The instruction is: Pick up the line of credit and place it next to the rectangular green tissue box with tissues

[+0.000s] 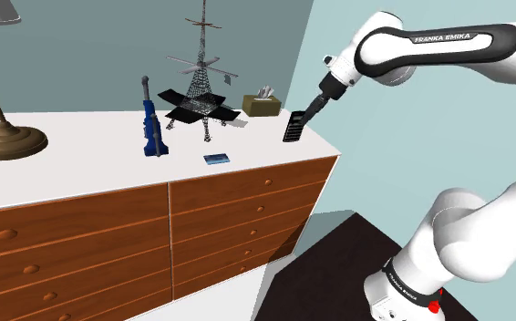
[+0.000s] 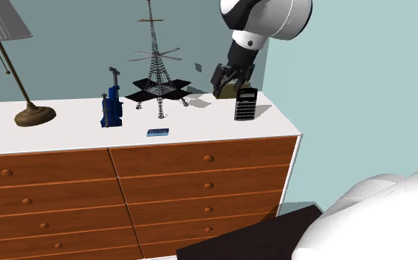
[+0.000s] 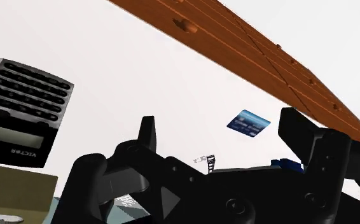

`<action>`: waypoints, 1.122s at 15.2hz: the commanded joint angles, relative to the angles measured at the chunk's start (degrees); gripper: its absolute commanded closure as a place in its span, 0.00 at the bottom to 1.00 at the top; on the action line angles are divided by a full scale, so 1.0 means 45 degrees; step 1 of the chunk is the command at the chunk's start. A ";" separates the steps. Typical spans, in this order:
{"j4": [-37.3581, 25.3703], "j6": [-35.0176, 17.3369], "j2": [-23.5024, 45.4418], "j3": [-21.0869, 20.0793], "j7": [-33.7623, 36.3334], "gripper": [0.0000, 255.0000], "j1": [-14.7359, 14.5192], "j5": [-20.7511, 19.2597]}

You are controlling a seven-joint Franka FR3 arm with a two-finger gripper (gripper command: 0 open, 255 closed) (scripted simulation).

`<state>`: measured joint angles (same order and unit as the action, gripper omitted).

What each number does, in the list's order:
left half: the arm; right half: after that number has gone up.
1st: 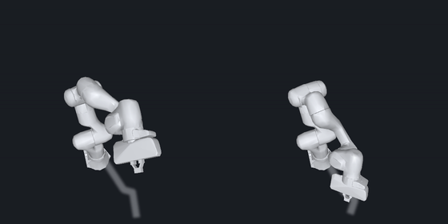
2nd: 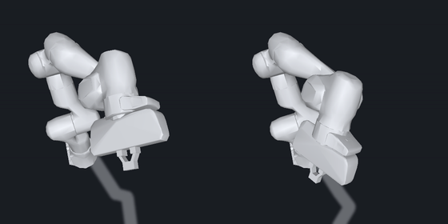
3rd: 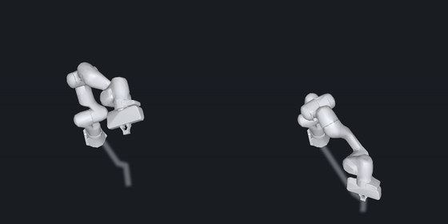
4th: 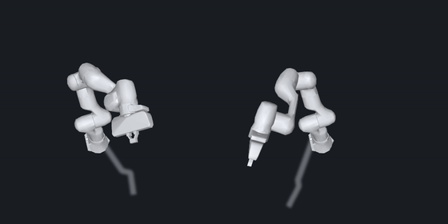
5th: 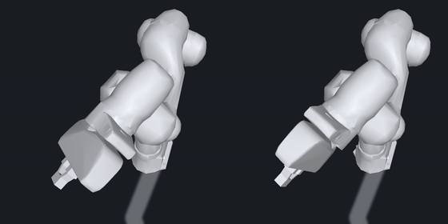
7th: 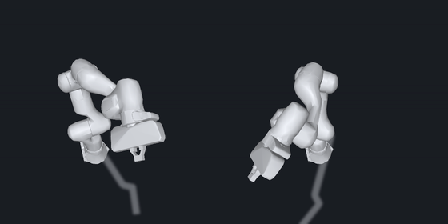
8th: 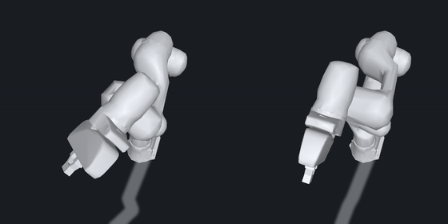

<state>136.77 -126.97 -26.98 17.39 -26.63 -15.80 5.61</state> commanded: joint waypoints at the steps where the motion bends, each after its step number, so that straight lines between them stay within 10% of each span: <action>1: -0.0317 -0.0688 0.0957 0.0516 -0.1389 0.00 -0.0656 0.0663; 10: -0.2315 -0.1909 0.5083 0.2005 -0.8087 0.00 -0.3101 0.5091; 17: -0.4568 -0.1272 0.8164 0.1463 -1.2738 0.00 -0.3367 0.8337</action>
<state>117.86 -133.10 7.63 24.67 -80.97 -30.86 41.04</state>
